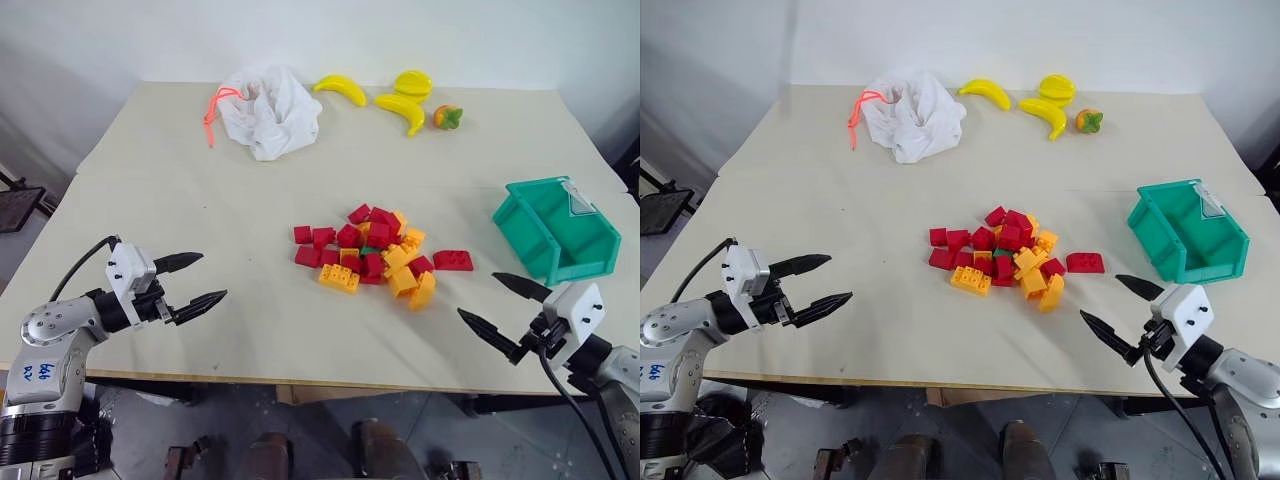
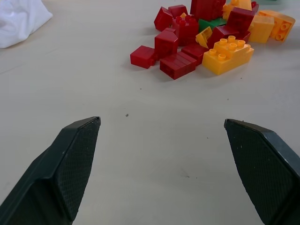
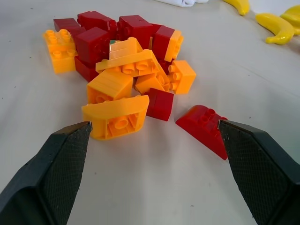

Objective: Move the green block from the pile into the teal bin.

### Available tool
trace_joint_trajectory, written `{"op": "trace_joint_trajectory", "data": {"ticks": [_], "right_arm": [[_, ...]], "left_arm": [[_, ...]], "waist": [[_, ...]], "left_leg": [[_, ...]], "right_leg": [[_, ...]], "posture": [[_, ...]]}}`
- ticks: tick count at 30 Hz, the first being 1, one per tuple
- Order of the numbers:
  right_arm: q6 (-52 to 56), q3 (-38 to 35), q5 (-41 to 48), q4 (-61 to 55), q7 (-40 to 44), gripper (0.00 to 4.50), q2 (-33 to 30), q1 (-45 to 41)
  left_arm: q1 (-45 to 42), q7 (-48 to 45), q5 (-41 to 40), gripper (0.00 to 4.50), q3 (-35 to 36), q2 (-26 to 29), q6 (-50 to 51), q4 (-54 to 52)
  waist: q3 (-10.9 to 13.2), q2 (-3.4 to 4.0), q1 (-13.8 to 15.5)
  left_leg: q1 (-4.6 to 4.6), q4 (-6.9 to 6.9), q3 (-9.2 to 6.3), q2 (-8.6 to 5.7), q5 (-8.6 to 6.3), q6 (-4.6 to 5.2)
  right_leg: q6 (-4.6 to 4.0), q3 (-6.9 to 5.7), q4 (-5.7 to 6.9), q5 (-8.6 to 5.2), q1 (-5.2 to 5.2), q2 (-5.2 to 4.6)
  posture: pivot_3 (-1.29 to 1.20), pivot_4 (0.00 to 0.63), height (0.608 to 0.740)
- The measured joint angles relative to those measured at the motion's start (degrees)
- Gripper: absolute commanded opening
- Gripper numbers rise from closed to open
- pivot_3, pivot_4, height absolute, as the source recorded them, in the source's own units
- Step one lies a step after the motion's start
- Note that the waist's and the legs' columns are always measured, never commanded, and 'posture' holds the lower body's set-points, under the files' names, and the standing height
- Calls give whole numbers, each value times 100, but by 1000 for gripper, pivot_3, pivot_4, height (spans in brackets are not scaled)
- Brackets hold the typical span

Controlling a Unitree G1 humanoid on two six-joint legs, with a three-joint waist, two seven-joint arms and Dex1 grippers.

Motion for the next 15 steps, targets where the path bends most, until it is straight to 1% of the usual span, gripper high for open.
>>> {"op": "trace_joint_trajectory", "data": {"ticks": [5, 6, 7, 8, 10, 13, 15], "right_arm": [[1, 14, -20, 9, -20, 4500, 31, -57], [29, 36, 28, 4, -20, 4110, 56, -115], [63, 65, 83, -17, -17, 3922, 90, -182], [175, 174, 142, -102, -15, 3590, 90, -258], [361, 495, 197, -334, -32, 2941, 106, -473], [664, 956, 170, -532, -282, 1931, 255, -944], [835, 1339, -15, -544, -418, 1318, 293, -1238]], "left_arm": [[-11, 2, -130, 4484, -1, -162, 76, -1], [-11, -29, -172, 4500, -8, -170, 124, -4], [-10, -73, -202, 4500, -12, -170, 147, -20], [12, -179, -235, 4500, -25, -160, 161, -70], [43, -354, -302, 4500, -155, -160, 172, -217], [85, -443, -338, 4500, -376, -208, 264, -406], [69, -420, -355, 4500, -438, -241, 349, -453]], "waist": [[0, 0, 2], [0, 0, -2], [0, 0, -12], [0, 0, -22], [0, 0, -33], [0, 0, -23], [0, 0, -12]], "left_leg": [[0, 1, 0, 0, 0, 0], [0, 1, 0, 0, 0, 0], [0, 1, 1, 1, 0, 0], [1, 1, 2, 1, 1, -1], [1, 1, 2, 4, 1, -2], [0, 4, -1, 3, 2, -3], [-1, 4, -1, 2, 2, -3]], "right_leg": [[0, -1, 1, 0, 0, 0], [0, -1, 2, 0, 0, 0], [0, 1, 3, 0, -1, 1], [0, 2, 5, 0, -3, 1], [-1, 1, 6, 0, -3, 2], [-1, -1, 6, 0, -3, 2], [-1, -1, 6, 0, -5, 1]], "posture": [[0, 150, 740], [0, 150, 740], [0, 150, 740], [0, 150, 740], [0, 150, 740], [0, 150, 740], [0, 150, 740]]}}
